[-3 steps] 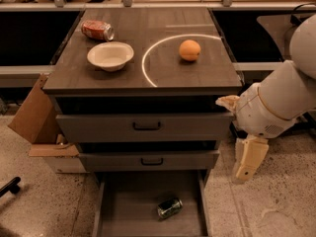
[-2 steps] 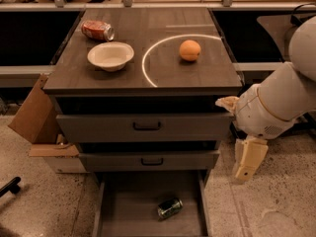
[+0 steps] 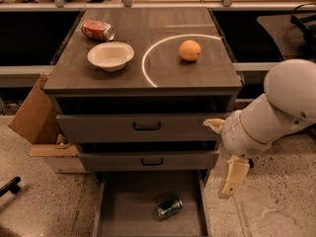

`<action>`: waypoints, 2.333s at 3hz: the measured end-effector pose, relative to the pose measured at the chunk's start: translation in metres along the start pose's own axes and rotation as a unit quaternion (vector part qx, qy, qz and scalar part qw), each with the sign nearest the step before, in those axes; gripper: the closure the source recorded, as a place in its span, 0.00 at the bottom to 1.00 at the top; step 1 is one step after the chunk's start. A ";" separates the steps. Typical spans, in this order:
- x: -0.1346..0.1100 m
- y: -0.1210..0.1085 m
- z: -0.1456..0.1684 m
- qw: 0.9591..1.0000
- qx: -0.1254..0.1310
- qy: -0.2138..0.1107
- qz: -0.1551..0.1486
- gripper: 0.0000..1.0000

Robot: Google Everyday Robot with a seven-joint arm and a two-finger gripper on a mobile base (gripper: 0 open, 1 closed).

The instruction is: Pick green can from bottom drawer and place on counter

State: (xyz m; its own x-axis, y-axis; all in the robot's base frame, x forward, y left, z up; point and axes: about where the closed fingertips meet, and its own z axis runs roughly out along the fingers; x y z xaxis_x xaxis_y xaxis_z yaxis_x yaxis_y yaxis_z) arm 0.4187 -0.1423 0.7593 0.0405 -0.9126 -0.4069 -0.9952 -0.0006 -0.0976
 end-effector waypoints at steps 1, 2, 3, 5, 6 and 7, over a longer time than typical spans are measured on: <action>0.000 0.000 0.000 1.000 0.000 0.000 0.000 0.00; 0.010 0.001 0.033 1.000 -0.015 -0.008 -0.014 0.00; 0.029 0.007 0.091 0.998 -0.035 -0.017 -0.042 0.00; 0.055 0.021 0.183 0.996 -0.070 -0.041 -0.045 0.00; 0.055 0.021 0.183 0.996 -0.070 -0.041 -0.045 0.00; 0.033 0.030 0.178 0.993 -0.085 -0.046 -0.063 0.00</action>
Offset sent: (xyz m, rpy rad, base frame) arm 0.0064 0.0076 -0.0863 0.0320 0.0411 0.0939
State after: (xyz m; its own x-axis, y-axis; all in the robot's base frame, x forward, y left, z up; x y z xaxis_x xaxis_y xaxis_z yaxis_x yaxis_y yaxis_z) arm 0.4061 -0.0994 0.5815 0.1657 -0.8595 -0.4836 -0.9820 -0.1886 -0.0013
